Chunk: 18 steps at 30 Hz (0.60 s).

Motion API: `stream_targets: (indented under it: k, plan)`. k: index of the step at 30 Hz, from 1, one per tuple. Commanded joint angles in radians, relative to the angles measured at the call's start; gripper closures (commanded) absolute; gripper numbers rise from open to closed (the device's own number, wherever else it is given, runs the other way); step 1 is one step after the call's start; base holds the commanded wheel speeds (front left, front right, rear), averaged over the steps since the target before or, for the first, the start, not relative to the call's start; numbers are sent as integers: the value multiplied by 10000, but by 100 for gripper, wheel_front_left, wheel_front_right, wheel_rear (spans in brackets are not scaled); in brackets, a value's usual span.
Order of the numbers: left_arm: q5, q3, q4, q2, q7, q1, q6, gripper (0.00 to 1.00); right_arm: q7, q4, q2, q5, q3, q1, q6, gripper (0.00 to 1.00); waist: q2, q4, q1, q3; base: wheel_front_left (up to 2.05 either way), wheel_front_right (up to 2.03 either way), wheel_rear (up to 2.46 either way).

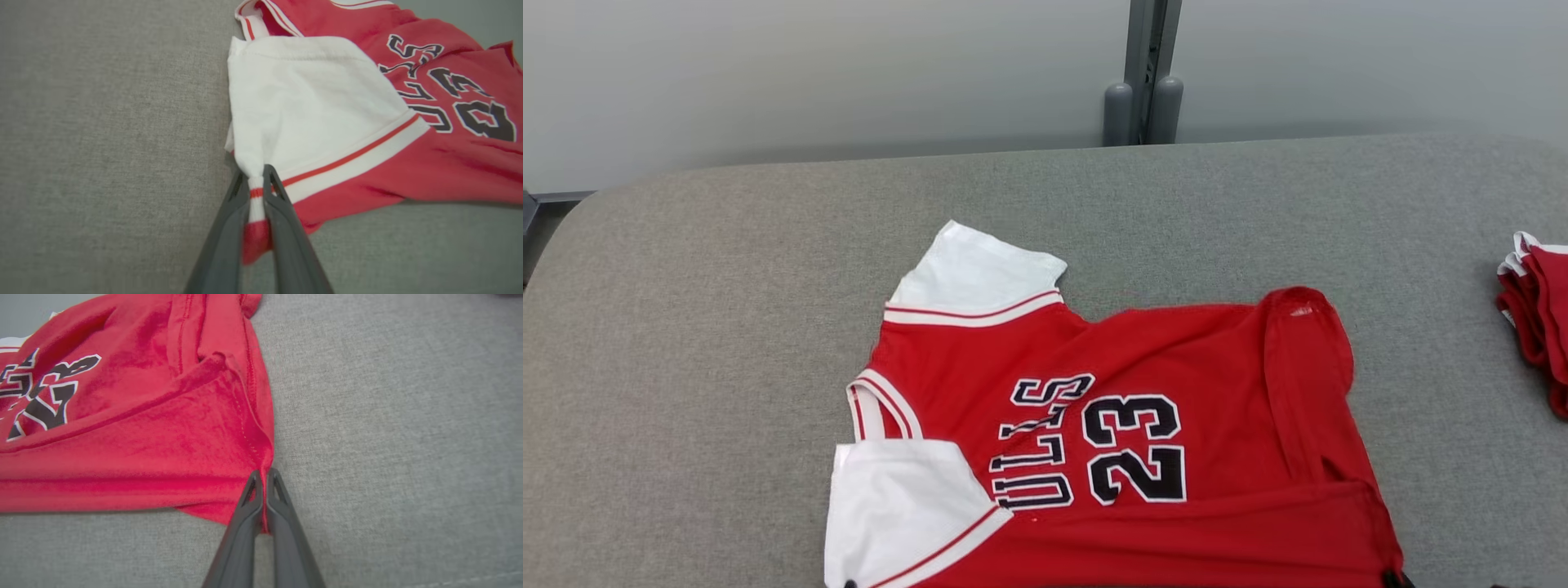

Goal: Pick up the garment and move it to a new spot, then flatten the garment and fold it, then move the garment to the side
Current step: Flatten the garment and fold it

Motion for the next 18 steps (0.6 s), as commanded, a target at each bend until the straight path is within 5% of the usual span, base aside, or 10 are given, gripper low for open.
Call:
stream_targets:
  k: [1, 7, 8, 9, 10, 18]
  plan:
    - [-63, 22, -135, 117, 68, 140, 99, 100, 56, -56, -38, 0, -109, 185, -2, 100, 0, 51, 0, -97, 0, 0, 0]
    - [-107, -50, -884, 269, 587, 802, 341, 100, 404, -376, 133, -91, -464, 747, -2, 100, 0, 90, 0, -251, 0, 0, 0]
    - [-91, -83, -948, 278, 658, 804, 359, 71, 459, -415, 163, -110, -484, 753, -2, 100, 0, 76, 0, -259, 0, 0, 0]
    - [-66, -144, -983, 288, 736, 793, 372, 0, 459, -479, 187, -146, -488, 722, -2, 59, 0, 61, 0, -266, 0, 0, 0]
    - [-28, -155, -1071, 293, 727, 726, 377, 0, 395, -599, 214, -177, -490, 634, -2, 0, 0, 39, 0, -244, 0, 0, 0]
    - [561, 125, -1750, 379, -299, -184, 734, 0, -28, -2212, 410, -818, -927, -147, -1, 0, 0, -98, 0, -189, 0, 0, 0]
